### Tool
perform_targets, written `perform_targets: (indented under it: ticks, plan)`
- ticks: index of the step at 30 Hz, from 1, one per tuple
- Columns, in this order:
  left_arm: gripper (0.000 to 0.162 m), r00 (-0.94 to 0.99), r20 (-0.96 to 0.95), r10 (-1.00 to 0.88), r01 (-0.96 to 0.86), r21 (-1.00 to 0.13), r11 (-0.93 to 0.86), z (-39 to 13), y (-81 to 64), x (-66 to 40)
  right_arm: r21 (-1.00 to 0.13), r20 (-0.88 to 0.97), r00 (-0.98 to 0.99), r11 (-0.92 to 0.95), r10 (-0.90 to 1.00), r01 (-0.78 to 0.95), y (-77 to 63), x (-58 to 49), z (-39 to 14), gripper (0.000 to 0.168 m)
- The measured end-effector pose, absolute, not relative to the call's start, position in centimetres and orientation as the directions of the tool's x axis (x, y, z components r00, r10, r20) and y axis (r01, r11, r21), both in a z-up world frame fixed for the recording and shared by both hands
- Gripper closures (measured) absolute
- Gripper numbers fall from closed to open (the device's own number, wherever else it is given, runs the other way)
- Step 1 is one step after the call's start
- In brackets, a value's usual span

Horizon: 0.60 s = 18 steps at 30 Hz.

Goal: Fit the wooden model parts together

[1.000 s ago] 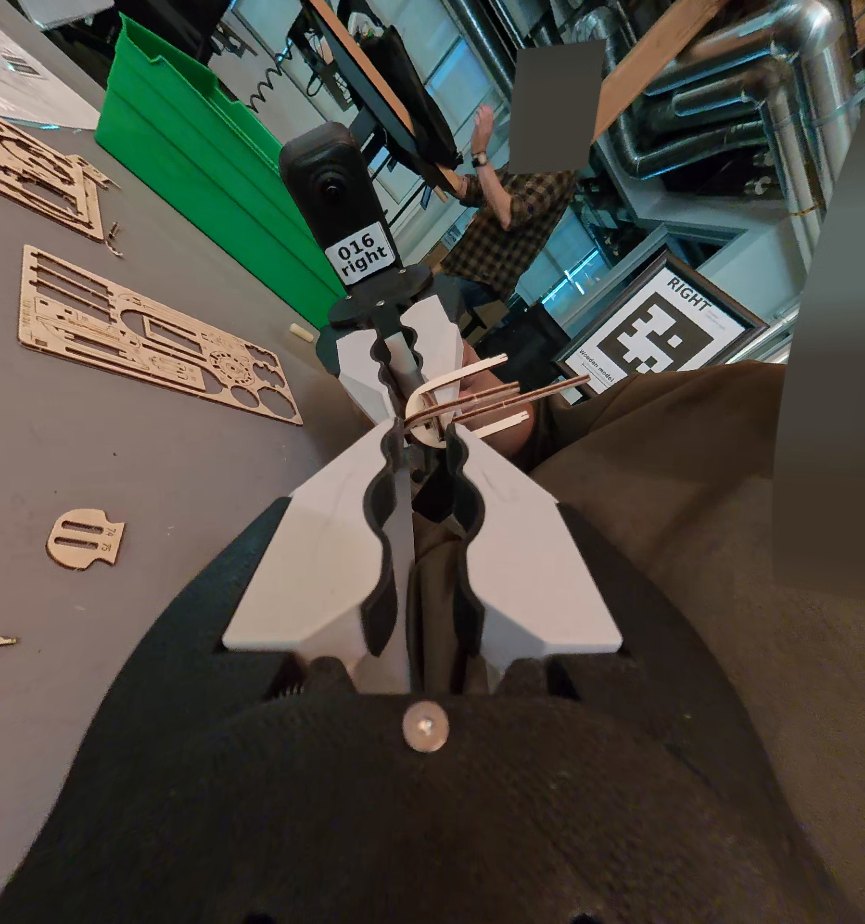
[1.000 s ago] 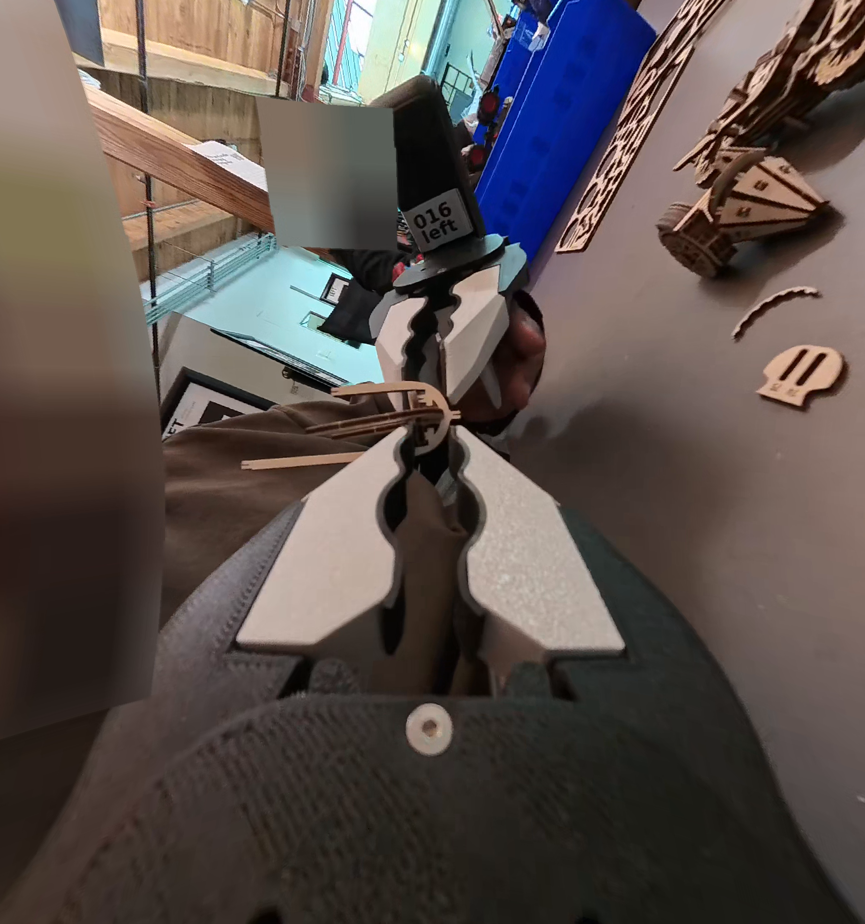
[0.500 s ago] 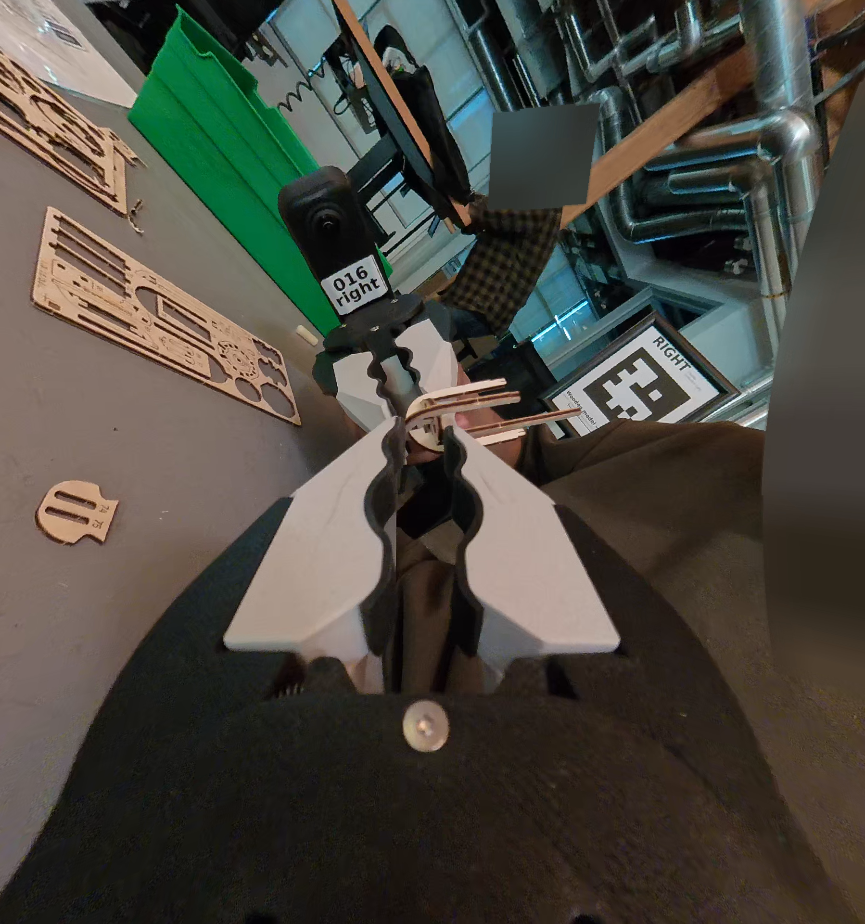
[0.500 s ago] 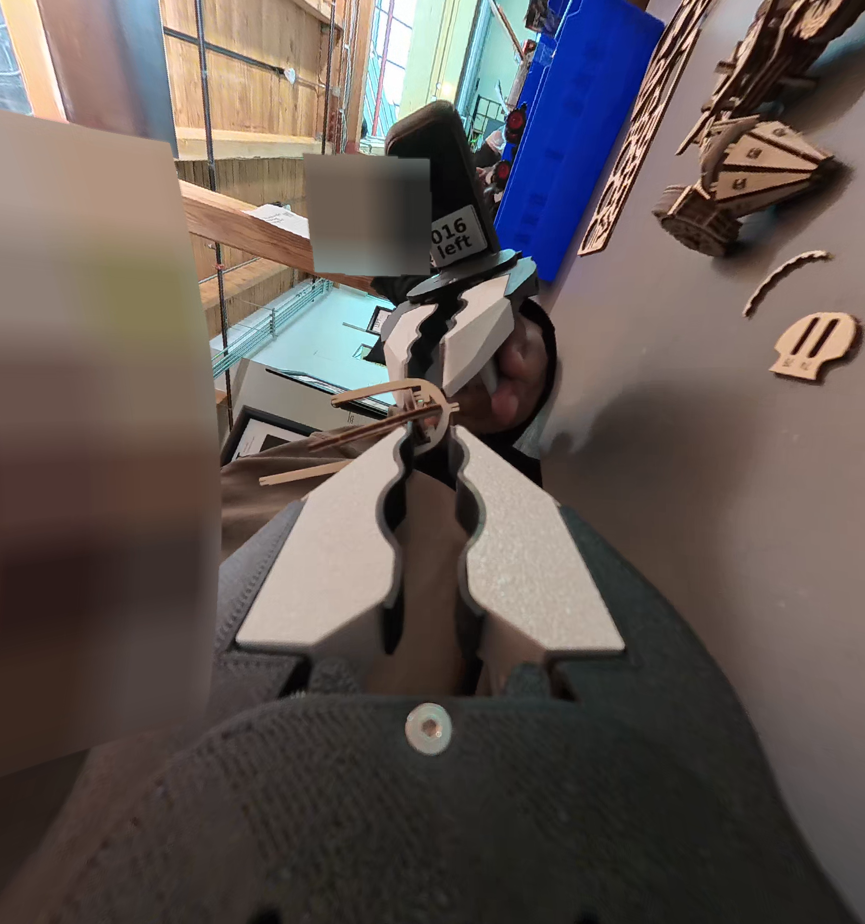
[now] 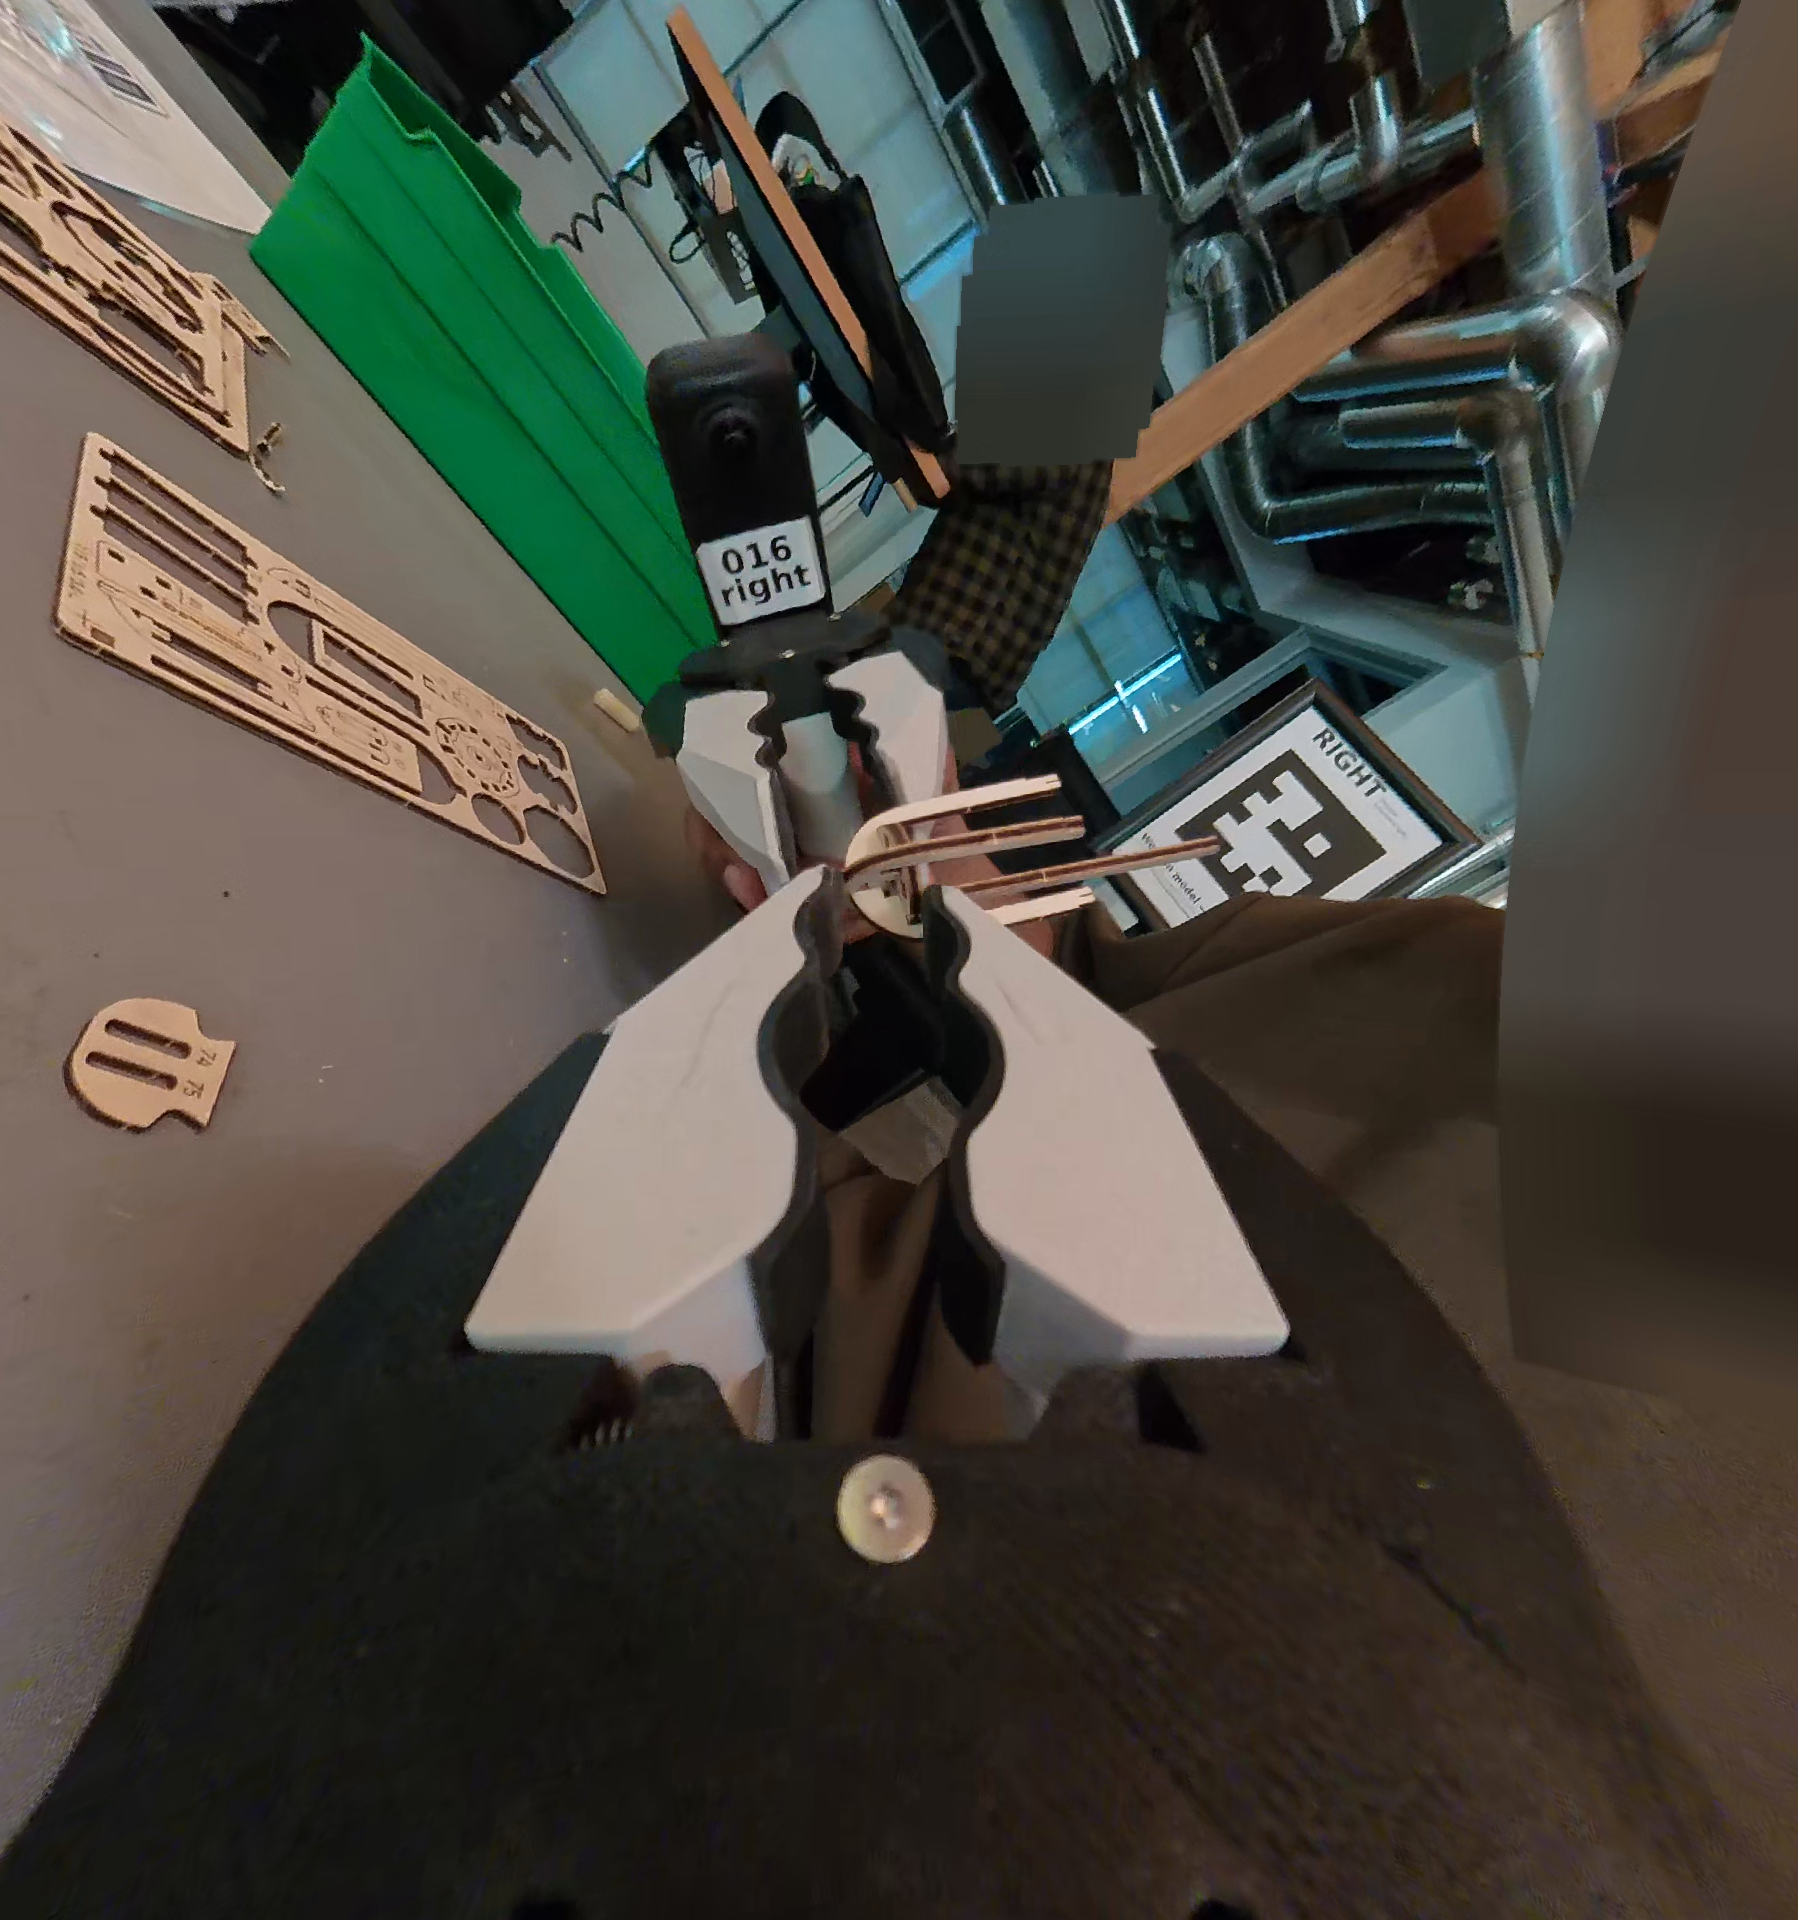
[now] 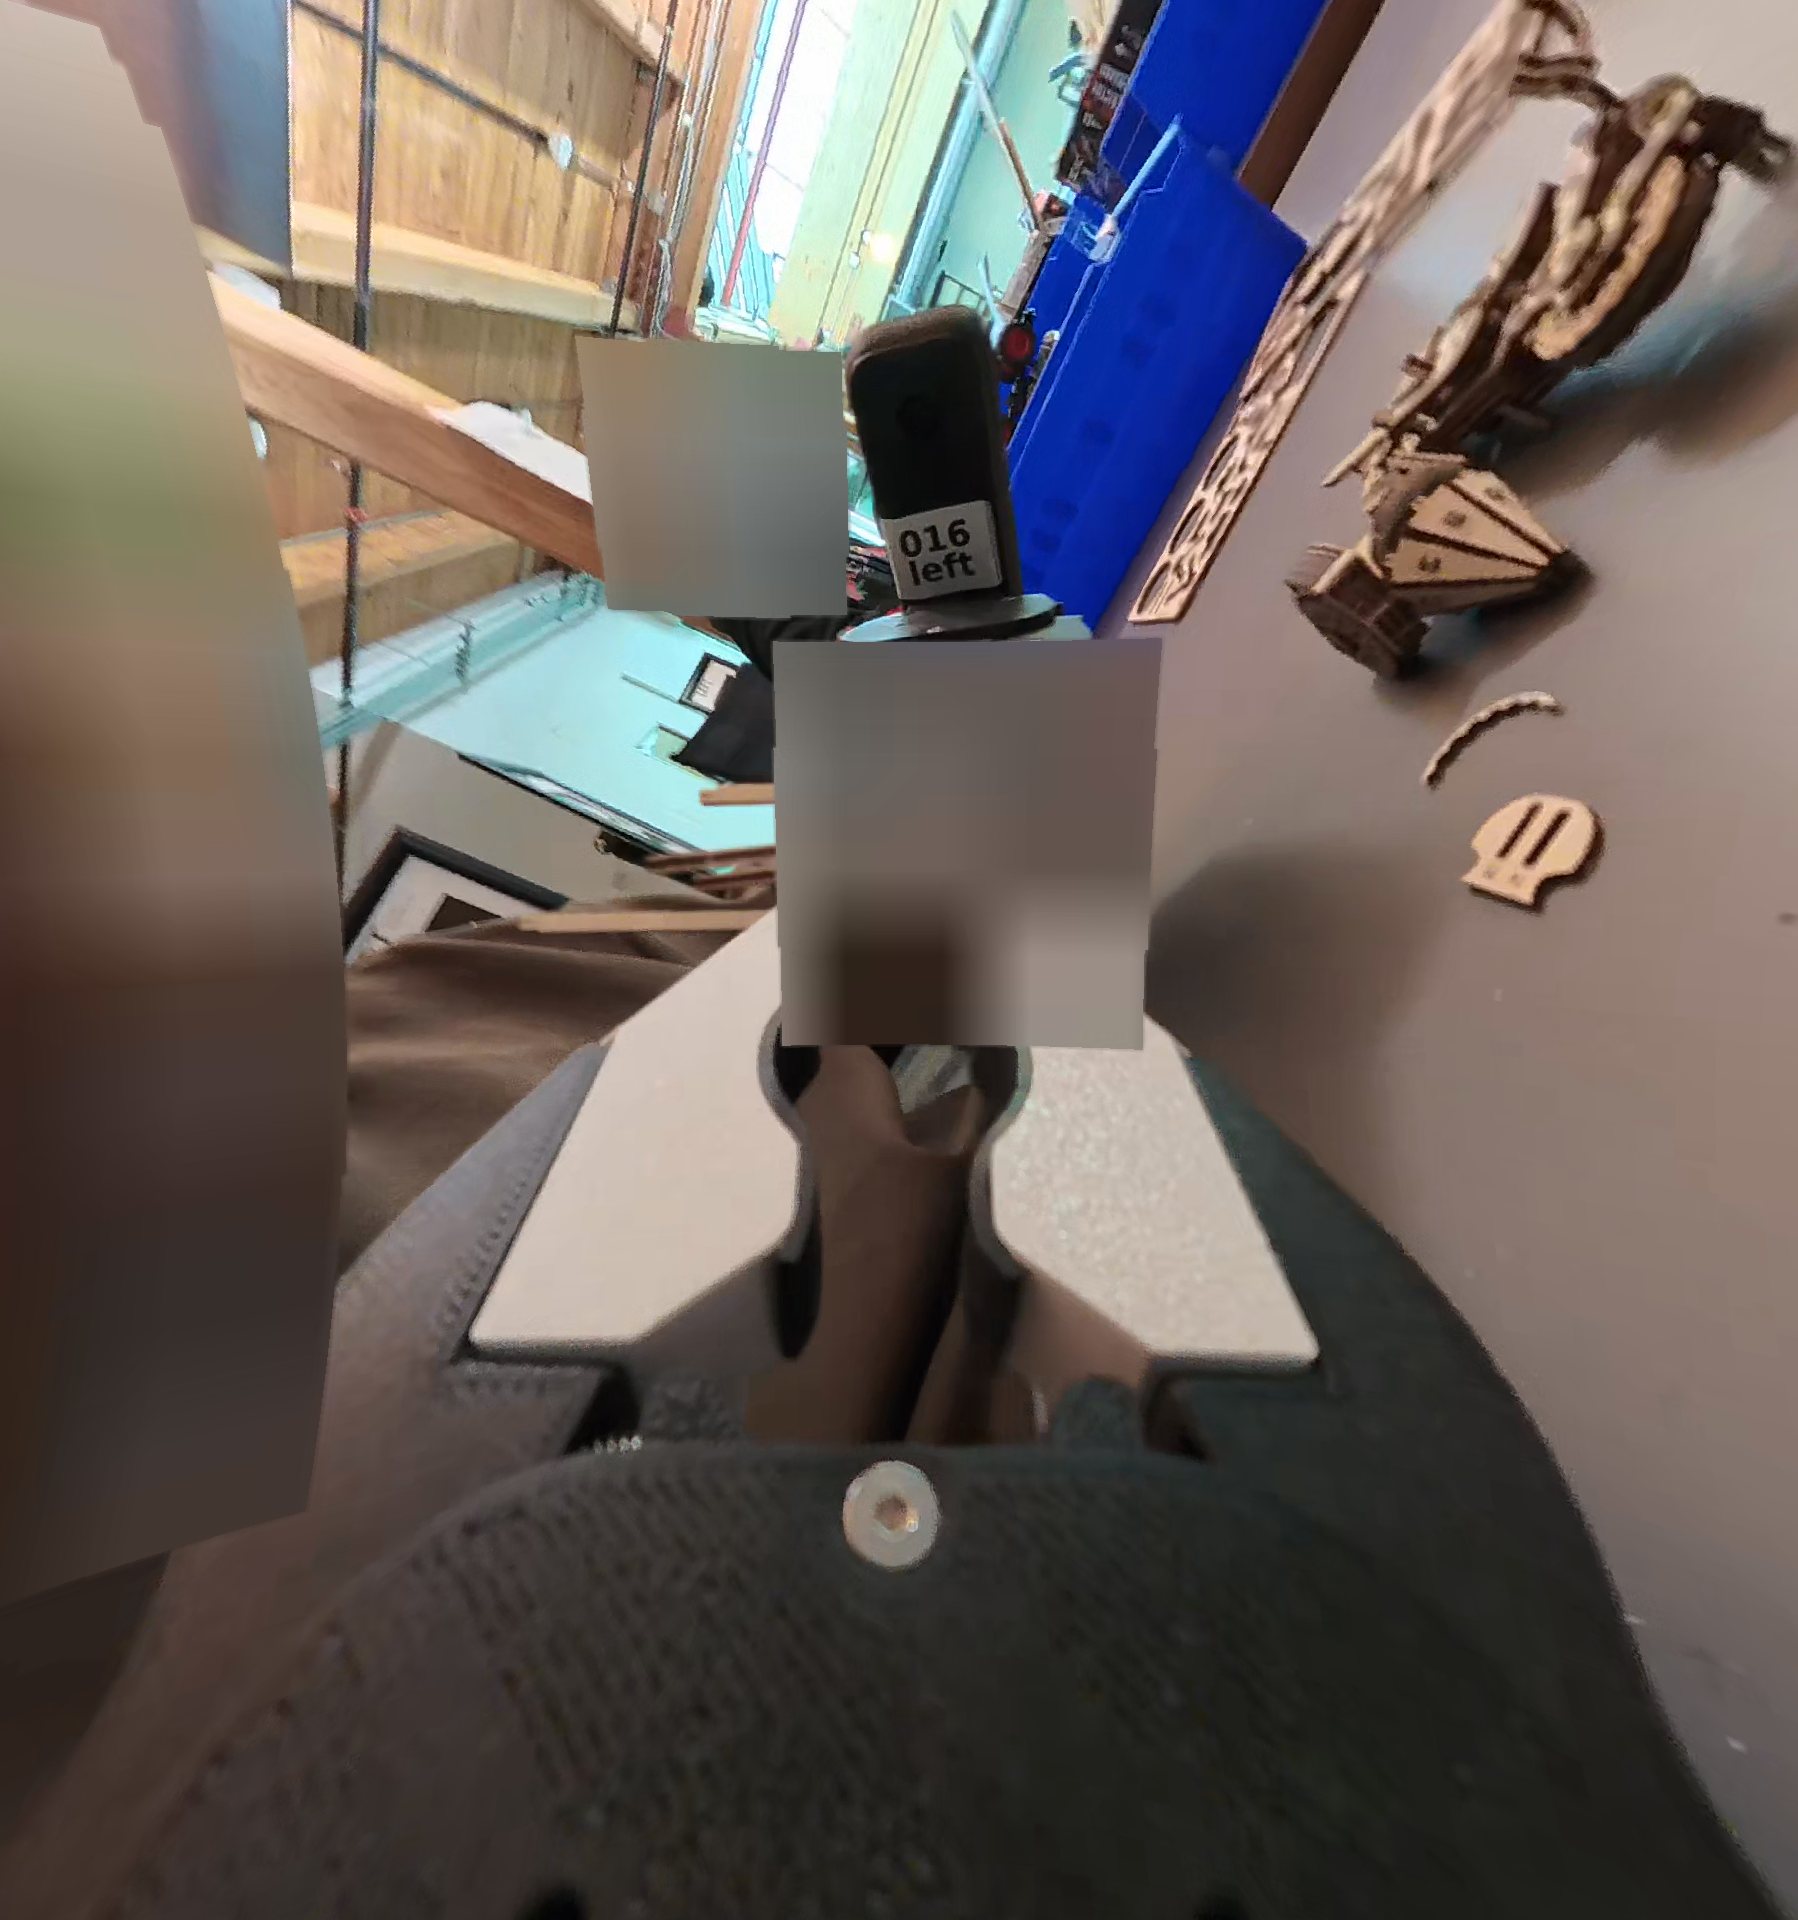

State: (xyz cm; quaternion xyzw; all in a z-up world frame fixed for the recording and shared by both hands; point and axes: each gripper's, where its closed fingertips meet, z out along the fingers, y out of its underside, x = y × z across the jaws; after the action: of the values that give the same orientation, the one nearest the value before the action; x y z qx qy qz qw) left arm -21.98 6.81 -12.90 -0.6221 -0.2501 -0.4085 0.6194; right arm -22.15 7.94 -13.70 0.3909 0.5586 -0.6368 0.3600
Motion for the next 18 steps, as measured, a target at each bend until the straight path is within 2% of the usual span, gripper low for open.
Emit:
perform_targets:
  ticks: [1, 6, 10, 14, 18]
  plan:
    - [0.148, 0.55, 0.813, -0.19, 0.808, -0.576, -0.123, -13.1, 6.9, -21.8, -0.452, -0.889, -0.457, -0.114, -0.017, 0.885, 7.9, -22.1, -13.6, 0.145]
    - [0.149, 0.558, 0.812, -0.171, 0.79, -0.583, -0.191, -14.0, 7.4, -20.8, -0.555, -0.832, -0.553, -0.058, 0.053, 0.83, 8.2, -21.8, -14.1, 0.133]
    - [0.149, 0.547, 0.822, -0.159, 0.796, -0.569, -0.205, -14.4, 7.4, -20.9, -0.555, -0.832, -0.554, -0.088, 0.032, 0.827, 9.1, -22.3, -13.5, 0.127]
    - [0.149, 0.548, 0.823, -0.149, 0.796, -0.568, -0.209, -14.7, 7.2, -21.1, -0.555, -0.831, -0.554, -0.128, 0.044, 0.822, 10.1, -23.1, -13.3, 0.128]
    - [0.149, 0.587, 0.8, -0.126, 0.755, -0.596, -0.273, -15.5, 7.4, -20.3, -0.555, -0.832, -0.553, -0.071, 0.042, 0.829, 9.3, -22.4, -13.9, 0.13]
